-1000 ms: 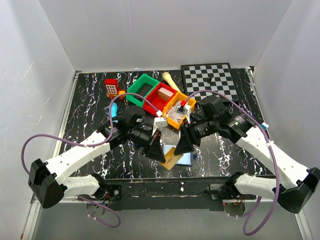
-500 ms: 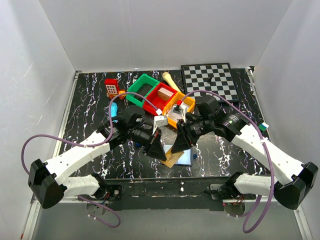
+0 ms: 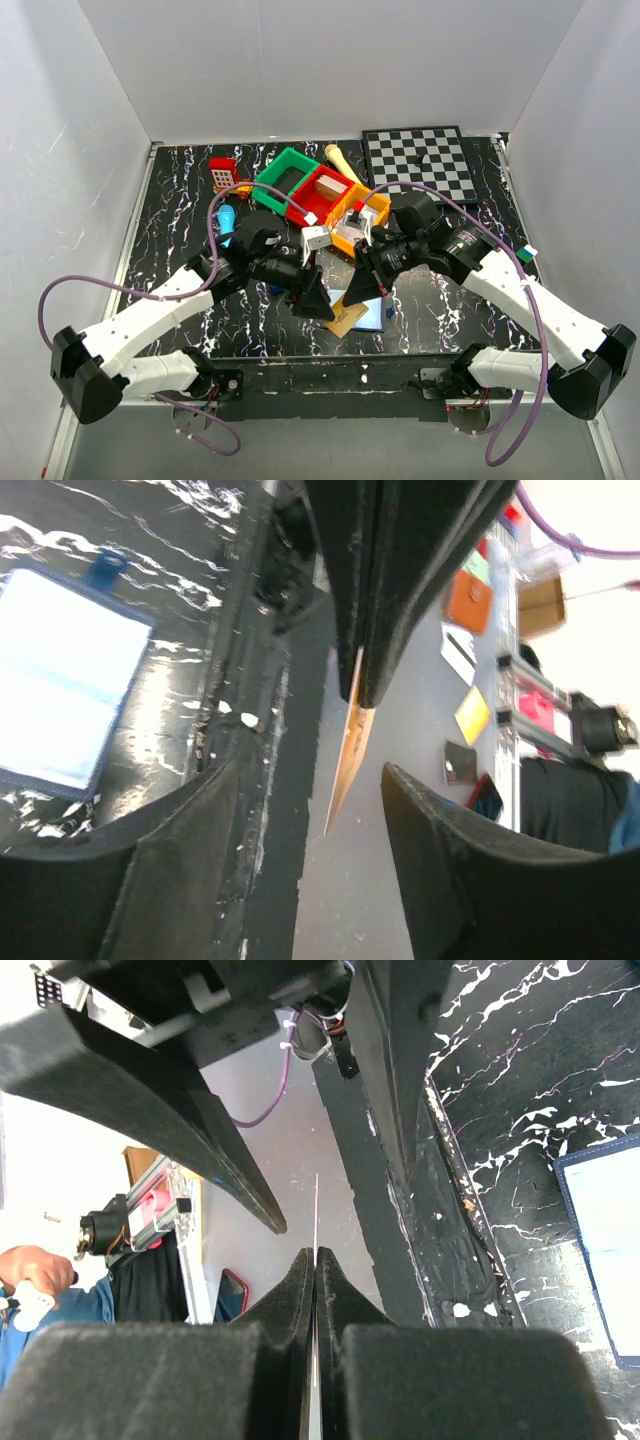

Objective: Take the credit cards out of the card holder
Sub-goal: Place the credit card in the storage box.

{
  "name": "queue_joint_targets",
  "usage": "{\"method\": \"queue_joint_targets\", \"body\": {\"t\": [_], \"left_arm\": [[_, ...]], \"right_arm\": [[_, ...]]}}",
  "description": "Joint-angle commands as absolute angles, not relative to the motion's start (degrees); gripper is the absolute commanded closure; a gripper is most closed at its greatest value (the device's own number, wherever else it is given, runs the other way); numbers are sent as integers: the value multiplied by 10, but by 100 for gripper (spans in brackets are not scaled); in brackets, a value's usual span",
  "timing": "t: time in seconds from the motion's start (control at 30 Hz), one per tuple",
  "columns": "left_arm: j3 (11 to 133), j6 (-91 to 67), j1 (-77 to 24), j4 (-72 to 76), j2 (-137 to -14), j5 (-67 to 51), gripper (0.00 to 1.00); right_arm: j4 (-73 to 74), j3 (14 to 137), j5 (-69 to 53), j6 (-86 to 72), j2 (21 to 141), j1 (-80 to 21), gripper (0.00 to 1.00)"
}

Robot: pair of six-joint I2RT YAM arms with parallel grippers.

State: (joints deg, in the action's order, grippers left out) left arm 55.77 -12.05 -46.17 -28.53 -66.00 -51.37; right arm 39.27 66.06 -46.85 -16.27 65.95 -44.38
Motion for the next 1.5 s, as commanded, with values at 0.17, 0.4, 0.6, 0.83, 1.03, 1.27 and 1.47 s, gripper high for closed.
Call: {"method": "queue_joint_targets", "body": {"t": [0.17,0.4,0.6,0.83,1.03,1.27,1.47], "left_arm": [[430,-234,-326,-122,-435,-280,7],[292,-408,-323,87,-392,-261,11],[189,-523,-323,341,-390,-291,14],[202,-525,-324,398,-430,-319,15],[212,-533,-328,413,-458,-333,16],[215,-532,-332,424,-455,-330,23],[221,-533,-337,441,-474,-350,57]], "right_arm": [[283,617,-425,-253,590,-332,99],[-96,463,-344,-435,507,-321,99],[-361,346,-301,-541,488,-322,99],[-419,331,-298,-567,511,-346,99],[-433,338,-291,-563,535,-373,99],[-448,341,-287,-571,554,-385,99],[-447,345,-284,-571,567,-394,99]]}}
